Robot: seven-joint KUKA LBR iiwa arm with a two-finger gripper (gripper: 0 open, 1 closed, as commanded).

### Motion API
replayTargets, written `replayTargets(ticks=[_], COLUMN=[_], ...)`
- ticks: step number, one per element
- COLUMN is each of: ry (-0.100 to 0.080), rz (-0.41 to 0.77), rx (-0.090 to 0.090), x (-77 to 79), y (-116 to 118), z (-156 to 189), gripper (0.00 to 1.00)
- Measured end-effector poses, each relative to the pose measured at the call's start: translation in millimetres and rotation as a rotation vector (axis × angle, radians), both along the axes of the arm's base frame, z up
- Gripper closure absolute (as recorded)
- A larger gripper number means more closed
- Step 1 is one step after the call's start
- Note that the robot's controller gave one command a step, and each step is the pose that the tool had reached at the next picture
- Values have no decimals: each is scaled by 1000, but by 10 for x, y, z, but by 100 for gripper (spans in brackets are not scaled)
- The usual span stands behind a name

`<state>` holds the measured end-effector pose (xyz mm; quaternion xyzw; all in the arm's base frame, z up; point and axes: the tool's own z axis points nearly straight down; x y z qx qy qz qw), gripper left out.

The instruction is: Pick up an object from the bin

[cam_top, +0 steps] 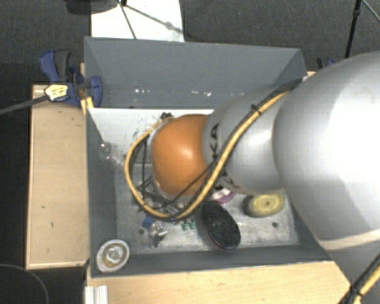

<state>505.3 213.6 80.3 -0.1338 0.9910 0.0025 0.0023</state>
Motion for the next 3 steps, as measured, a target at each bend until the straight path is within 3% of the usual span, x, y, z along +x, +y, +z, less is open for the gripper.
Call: replayTargets(ticks=[1, 2, 3], ry=[0, -8, -7], rz=[-118, -122, 142], rx=[-2, 1, -4], x=[55, 77, 379], y=[-409, -400, -589], z=[-86, -59, 1834], gripper=[0, 100, 100])
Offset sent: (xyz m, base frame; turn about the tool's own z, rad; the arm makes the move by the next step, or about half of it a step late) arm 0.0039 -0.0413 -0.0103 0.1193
